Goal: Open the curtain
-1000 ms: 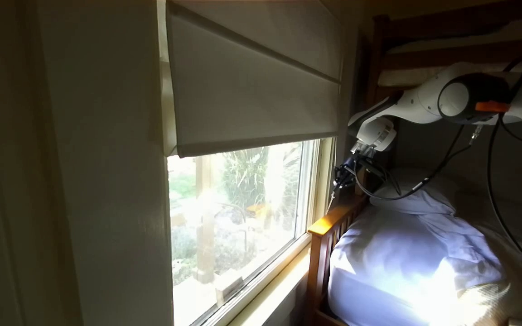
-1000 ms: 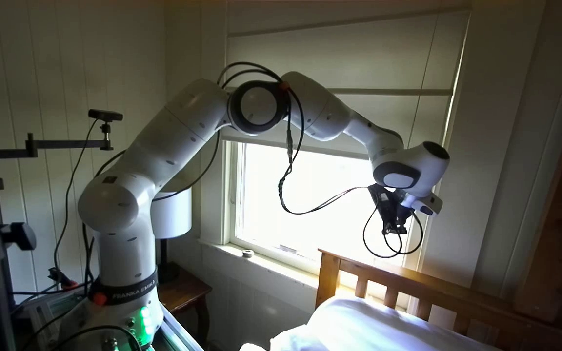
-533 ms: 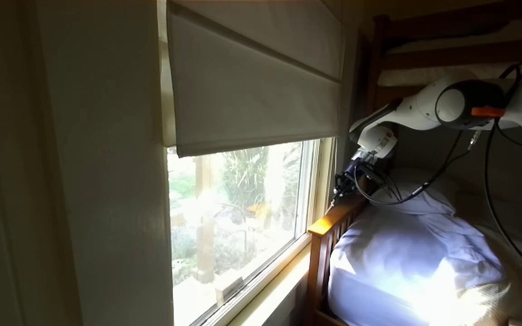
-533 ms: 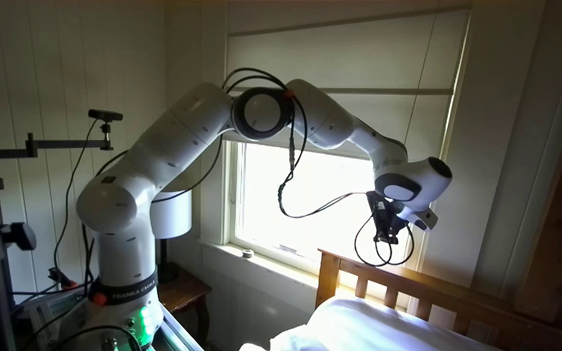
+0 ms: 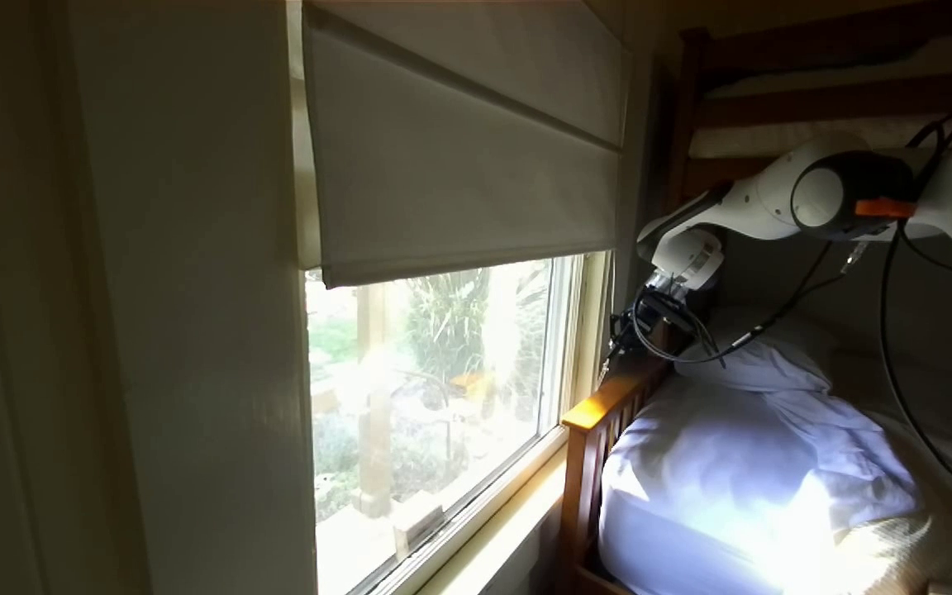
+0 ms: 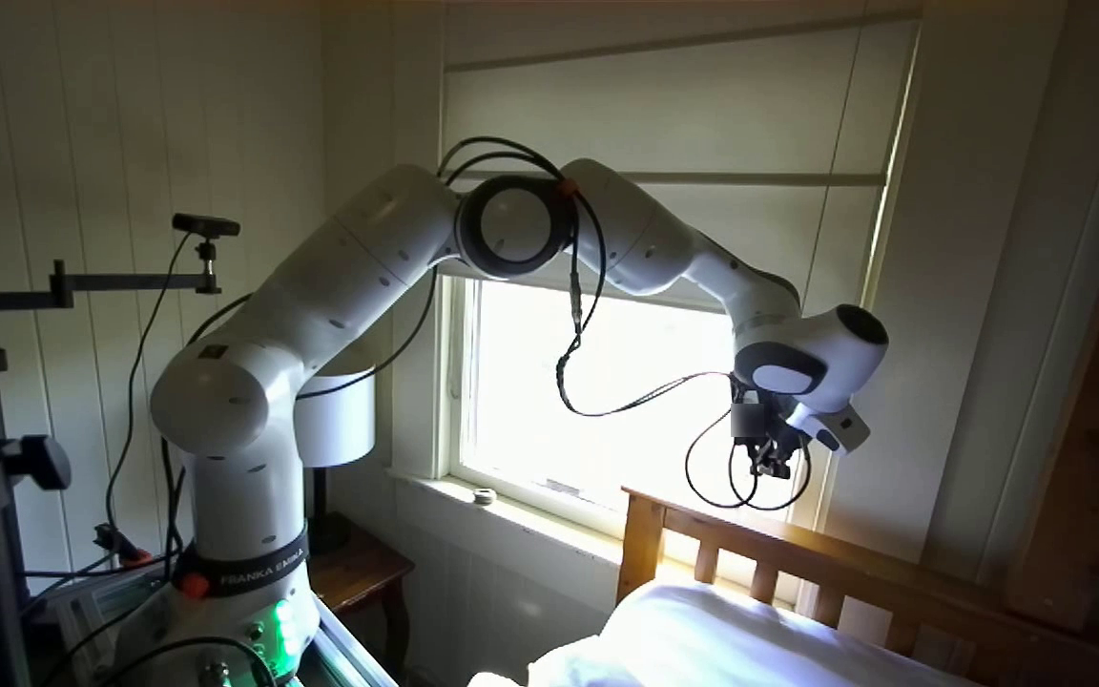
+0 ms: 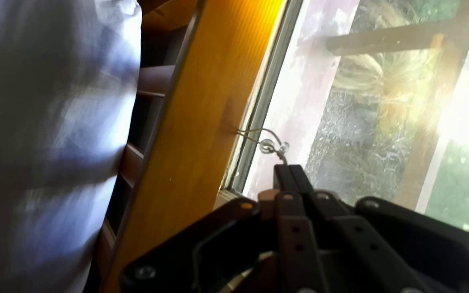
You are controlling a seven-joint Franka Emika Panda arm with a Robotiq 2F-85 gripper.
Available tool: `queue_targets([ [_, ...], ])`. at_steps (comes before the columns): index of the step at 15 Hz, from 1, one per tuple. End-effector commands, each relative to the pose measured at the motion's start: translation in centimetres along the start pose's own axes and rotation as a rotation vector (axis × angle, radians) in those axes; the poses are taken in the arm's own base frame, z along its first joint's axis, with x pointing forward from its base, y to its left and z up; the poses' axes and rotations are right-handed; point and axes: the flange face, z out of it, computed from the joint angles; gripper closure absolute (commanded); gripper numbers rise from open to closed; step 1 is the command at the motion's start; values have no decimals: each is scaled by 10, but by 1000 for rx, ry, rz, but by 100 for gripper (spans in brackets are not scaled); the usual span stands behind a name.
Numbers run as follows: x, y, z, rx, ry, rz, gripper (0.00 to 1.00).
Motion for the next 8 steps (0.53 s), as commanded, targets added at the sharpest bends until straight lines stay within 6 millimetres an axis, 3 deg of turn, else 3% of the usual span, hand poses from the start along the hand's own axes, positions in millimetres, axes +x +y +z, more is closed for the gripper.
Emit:
queue_targets([
  [1,14,19,44,-32,41,183,100],
  [8,19,26,76,-65,-28,380,100],
])
